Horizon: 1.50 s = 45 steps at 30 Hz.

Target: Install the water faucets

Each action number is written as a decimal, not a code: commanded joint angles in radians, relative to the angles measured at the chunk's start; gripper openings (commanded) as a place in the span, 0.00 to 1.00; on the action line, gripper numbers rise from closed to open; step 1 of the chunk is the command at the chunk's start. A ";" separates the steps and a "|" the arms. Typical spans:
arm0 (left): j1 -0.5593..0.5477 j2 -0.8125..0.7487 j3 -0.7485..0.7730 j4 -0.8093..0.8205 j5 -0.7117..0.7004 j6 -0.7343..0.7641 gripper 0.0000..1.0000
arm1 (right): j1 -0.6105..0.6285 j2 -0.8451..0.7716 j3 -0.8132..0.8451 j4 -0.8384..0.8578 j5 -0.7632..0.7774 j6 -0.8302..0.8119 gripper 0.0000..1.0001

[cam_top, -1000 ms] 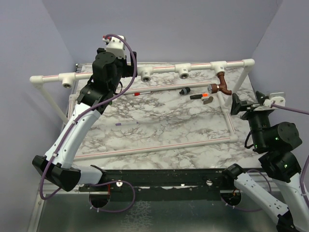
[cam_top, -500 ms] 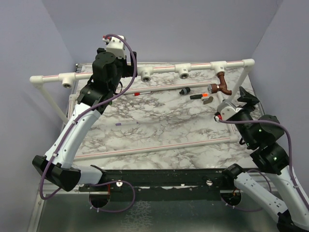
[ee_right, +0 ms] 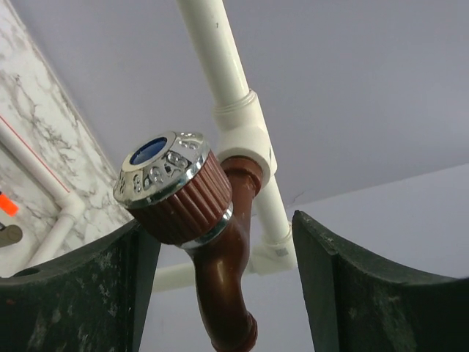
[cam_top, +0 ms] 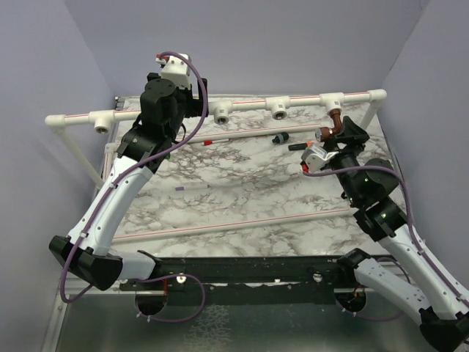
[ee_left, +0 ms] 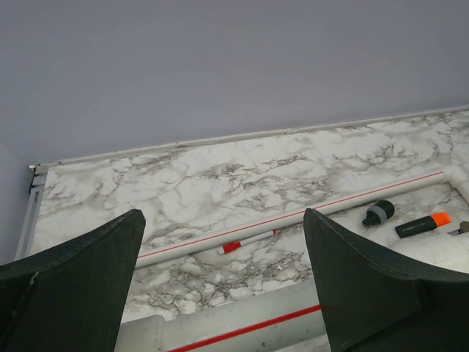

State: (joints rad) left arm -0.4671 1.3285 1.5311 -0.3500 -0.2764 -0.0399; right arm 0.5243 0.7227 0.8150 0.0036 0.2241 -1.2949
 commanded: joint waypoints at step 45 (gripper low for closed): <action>-0.042 0.069 -0.054 -0.199 0.099 0.011 0.91 | 0.004 0.008 0.022 0.183 0.191 2.002 0.00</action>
State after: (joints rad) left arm -0.4675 1.3296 1.5318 -0.3492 -0.2779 -0.0395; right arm 0.5041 0.7513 0.7975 0.1940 0.4644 0.3271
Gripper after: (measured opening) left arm 0.909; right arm 0.342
